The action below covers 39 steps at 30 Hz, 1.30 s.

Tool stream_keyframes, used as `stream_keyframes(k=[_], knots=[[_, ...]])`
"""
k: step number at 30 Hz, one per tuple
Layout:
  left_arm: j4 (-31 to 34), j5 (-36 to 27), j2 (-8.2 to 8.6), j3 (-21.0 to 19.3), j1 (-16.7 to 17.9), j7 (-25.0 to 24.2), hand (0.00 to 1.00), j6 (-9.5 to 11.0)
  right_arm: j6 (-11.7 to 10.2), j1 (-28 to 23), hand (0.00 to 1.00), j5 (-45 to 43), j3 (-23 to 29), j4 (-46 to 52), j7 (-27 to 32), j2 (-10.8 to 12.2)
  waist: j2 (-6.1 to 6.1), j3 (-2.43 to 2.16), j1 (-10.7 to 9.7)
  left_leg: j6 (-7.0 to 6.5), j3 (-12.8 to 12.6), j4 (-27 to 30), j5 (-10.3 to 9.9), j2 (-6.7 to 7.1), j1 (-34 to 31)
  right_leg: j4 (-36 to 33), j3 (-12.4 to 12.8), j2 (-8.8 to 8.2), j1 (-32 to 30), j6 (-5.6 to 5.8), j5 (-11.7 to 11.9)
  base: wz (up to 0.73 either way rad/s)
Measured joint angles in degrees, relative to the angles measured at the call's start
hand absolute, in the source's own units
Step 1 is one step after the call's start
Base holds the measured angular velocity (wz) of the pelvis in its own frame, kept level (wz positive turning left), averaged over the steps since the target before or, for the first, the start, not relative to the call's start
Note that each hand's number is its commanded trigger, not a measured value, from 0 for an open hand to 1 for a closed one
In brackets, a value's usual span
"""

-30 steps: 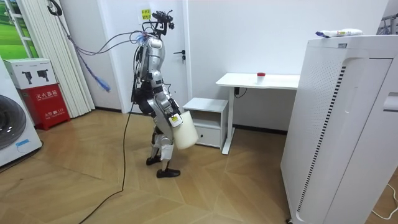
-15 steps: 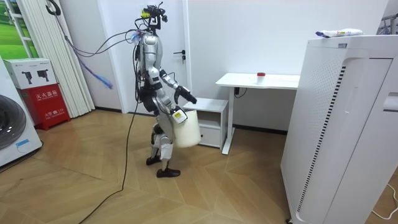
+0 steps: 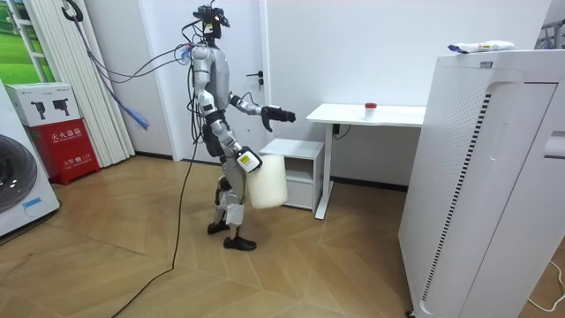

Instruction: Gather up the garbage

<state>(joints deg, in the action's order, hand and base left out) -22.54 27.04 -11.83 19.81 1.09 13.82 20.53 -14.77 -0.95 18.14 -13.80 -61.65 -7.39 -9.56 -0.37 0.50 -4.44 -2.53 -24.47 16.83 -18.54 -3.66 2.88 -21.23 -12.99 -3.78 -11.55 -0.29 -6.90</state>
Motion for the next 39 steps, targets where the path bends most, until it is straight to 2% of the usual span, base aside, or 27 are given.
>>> stream_keyframes(k=[3,5,7,8,9,10,11,12,13,14,15,16,17,18,19,22,24,29,32,34,35,36,37,39], knots=[[0.1,-0.5,0.13,-1.0,0.1,3.0,0.0,0.9,0.0,0.0,1.0,0.1,0.0,0.0,-0.1,0.0,-0.04,0.01,0.4,0.75,-1.0,-0.5,-0.4,-0.86,1.9,0.5,-0.3,0.92,1.8,-0.52,0.2,-0.16],[0.1,-0.5,-0.06,-1.9,0.1,4.4,0.0,1.2,0.0,0.0,1.0,-0.1,0.1,0.0,-0.2,-0.1,0.01,0.06,0.8,1.44,-2.2,-0.2,-0.9,-1.65,2.9,0.5,-2.0,1.27,2.7,-1.21,0.1,-0.23],[1.3,-0.5,0.05,-3.8,0.2,6.2,0.0,1.3,0.0,-0.1,1.0,-0.4,0.0,0.0,-0.2,-0.1,-0.11,0.09,1.9,2.54,-3.7,0.9,-1.7,-2.65,3.9,-1.0,-4.1,1.2,3.0,-2.72,-1.0,-0.34],[1.9,-0.5,0.09,-4.4,0.2,6.8,0.0,1.3,0.0,-0.1,1.0,-0.4,0.0,0.0,-0.2,-0.1,-0.13,0.07,2.1,2.84,-3.7,1.3,-1.8,-2.86,4.0,-1.3,-4.3,1.38,2.9,-3.0,-1.4,-0.26],[3.3,-0.5,-0.02,-5.3,0.3,7.9,0.0,1.3,0.0,-0.1,1.0,-0.4,0.0,0.0,-0.1,-0.1,-0.14,0.06,2.1,3.33,-3.5,3.3,-2.1,-3.35,3.7,-1.4,-3.9,1.66,2.4,-3.49,-1.9,-0.28],[4.5,-0.5,-0.12,-6.6,0.4,8.9,0.0,1.8,0.0,-0.1,1.0,-0.5,0.0,0.0,0.0,-0.1,-0.36,0.13,2.6,3.43,-2.6,5.5,-2.2,-3.43,2.8,-1.8,-2.2,2.31,1.7,-3.83,-2.4,-0.35],[5.0,-0.5,-0.15,-7.1,0.5,9.4,0.0,2.0,0.0,-0.1,1.0,-0.6,0.0,0.0,0.0,-0.2,-0.36,0.11,3.1,3.41,-1.1,7.0,-2.1,-3.49,2.3,-2.0,-1.2,2.73,1.7,-4.04,-2.6,-0.6],[5.9,-0.5,-0.08,-8.5,1.4,10.2,0.0,2.8,0.0,-0.1,1.0,-1.0,0.0,0.1,-0.1,-0.3,-0.12,0.16,3.8,3.39,4.0,10.0,-2.0,-3.39,1.1,-2.0,0.4,3.58,1.9,-4.47,-2.7,-0.71],[5.9,-0.5,-0.07,-9.6,2.1,11.2,0.0,3.6,0.0,-0.1,1.0,-1.3,0.0,0.1,-0.4,-0.4,-0.06,0.23,4.2,3.36,9.7,13.4,-1.5,-2.72,-0.5,-1.9,1.9,4.09,2.6,-4.82,-2.8,-0.67],[5.8,-0.5,-0.02,-10.0,2.4,11.6,0.0,3.9,0.0,-0.1,1.0,-1.4,0.0,0.1,-0.4,-0.5,-0.12,0.22,4.2,3.55,11.8,13.7,-1.6,-2.41,-0.9,-1.9,2.4,4.09,3.0,-4.89,-2.8,-0.44],[5.9,-0.5,0.03,-10.5,2.5,12.4,0.0,4.7,0.0,-0.3,1.0,-1.3,0.4,0.1,-0.4,-0.7,-0.23,0.3,4.1,4.1,14.4,11.5,-1.3,-1.53,-2.3,-1.9,3.1,4.06,3.4,-4.84,-3.2,-0.3],[6.1,-0.5,0.05,-10.7,2.5,13.5,0.0,5.5,0.0,-0.4,1.0,-1.3,0.9,0.1,-0.4,-0.9,-0.3,0.37,4.2,5.11,15.9,8.5,0.2,-1.47,-4.2,-2.1,3.5,4.18,3.5,-4.54,-3.5,-0.29],[6.2,-0.5,-0.01,-10.8,2.5,14.0,0.0,5.9,0.1,-0.5,1.0,-1.3,1.2,0.1,-0.3,-1.0,-0.31,0.33,4.3,4.18,16.1,7.9,1.0,-1.38,-4.9,-2.4,4.0,4.14,3.5,-4.12,-3.9,-0.46],[6.2,-0.5,-0.03,-11.0,2.7,15.3,0.0,6.3,0.2,-1.1,1.0,-1.6,1.3,0.3,-0.3,-1.2,-0.44,-0.07,5.0,4.1,16.8,7.0,1.7,-1.19,-4.5,-2.4,4.8,4.21,3.6,-3.76,-4.0,-0.37],[6.5,-0.5,-0.3,-11.3,2.7,16.6,0.0,6.4,0.6,-1.4,1.0,-1.8,1.5,0.6,-0.2,-1.3,-0.5,-0.28,4.9,4.04,16.8,5.9,1.6,-0.7,-4.2,-2.3,4.9,4.1,3.6,-3.71,-4.0,-0.26],[7.5,-0.5,-0.55,-12.4,2.8,19.0,0.0,6.4,1.2,-2.9,1.0,-2.6,1.7,2.6,0.0,-1.9,-0.35,-0.37,4.9,4.07,16.7,4.8,1.7,-0.64,-3.9,-0.7,4.5,4.47,3.8,-4.34,-3.1,-0.05],[7.5,-0.7,-0.58,-12.9,2.9,19.8,0.0,6.4,1.2,-3.8,1.0,-3.0,1.7,3.9,0.4,-1.9,-0.17,-0.33,4.9,4.07,16.8,4.1,1.7,-0.73,-3.2,-0.1,4.8,4.79,4.3,-4.37,-3.0,-0.04],[7.5,-3.0,-0.44,-12.9,3.0,19.9,0.0,6.5,1.2,-3.6,1.0,-2.9,1.6,4.2,0.2,-1.8,-0.2,-0.13,4.9,4.09,16.9,4.2,1.8,-0.73,-1.3,0.2,4.8,4.92,5.6,-4.27,-4.4,-0.02],[6.6,-2.8,-0.47,-13.0,3.0,20.5,0.0,6.5,1.2,-3.6,1.0,-4.3,1.6,4.9,0.2,-1.7,-0.84,0.21,6.0,4.17,16.7,9.7,1.7,-0.72,-2.3,-1.9,5.4,4.83,5.9,-4.54,-6.6,-0.15],[5.4,-3.3,-0.39,-13.1,3.1,20.4,0.0,6.4,1.2,-3.6,1.0,-5.1,1.6,4.9,0.4,-1.8,-0.03,0.84,6.7,4.24,16.7,19.7,1.8,-2.22,-5.3,-2.8,6.1,5.23,7.4,-5.24,-7.7,-0.18],[5.4,-3.8,-0.37,-13.0,3.1,20.4,0.0,6.4,1.2,-3.6,1.0,-5.1,1.6,4.9,0.5,-1.8,0.29,0.97,6.8,4.5,16.6,22.4,1.9,-2.87,-6.2,-3.1,6.4,5.7,7.7,-5.39,-8.1,-0.21],[5.3,-5.1,-0.36,-13.0,3.1,20.4,0.0,6.4,1.4,-3.6,1.0,-5.1,1.5,4.9,0.9,-1.8,0.72,0.99,7.1,4.82,16.9,27.9,3.1,-3.68,-8.9,-4.4,6.9,6.11,7.9,-5.91,-9.0,-0.09],[4.9,-6.5,-0.36,-13.0,3.2,20.6,0.0,6.4,1.9,-3.6,1.0,-4.9,1.5,4.9,1.3,-1.8,0.25,1.27,6.9,4.64,18.1,30.7,3.3,-3.32,-11.6,-5.4,7.5,6.13,8.1,-6.01,-10.0,0.04],[4.3,-7.5,-0.36,-13.0,3.2,21.0,0.0,6.4,2.5,-3.6,1.0,-4.6,1.6,5.0,2.3,-1.9,0.47,1.13,6.0,3.44,18.7,29.0,2.5,-2.31,-15.7,-5.7,7.7,5.9,8.5,-5.97,-11.0,0.12]])
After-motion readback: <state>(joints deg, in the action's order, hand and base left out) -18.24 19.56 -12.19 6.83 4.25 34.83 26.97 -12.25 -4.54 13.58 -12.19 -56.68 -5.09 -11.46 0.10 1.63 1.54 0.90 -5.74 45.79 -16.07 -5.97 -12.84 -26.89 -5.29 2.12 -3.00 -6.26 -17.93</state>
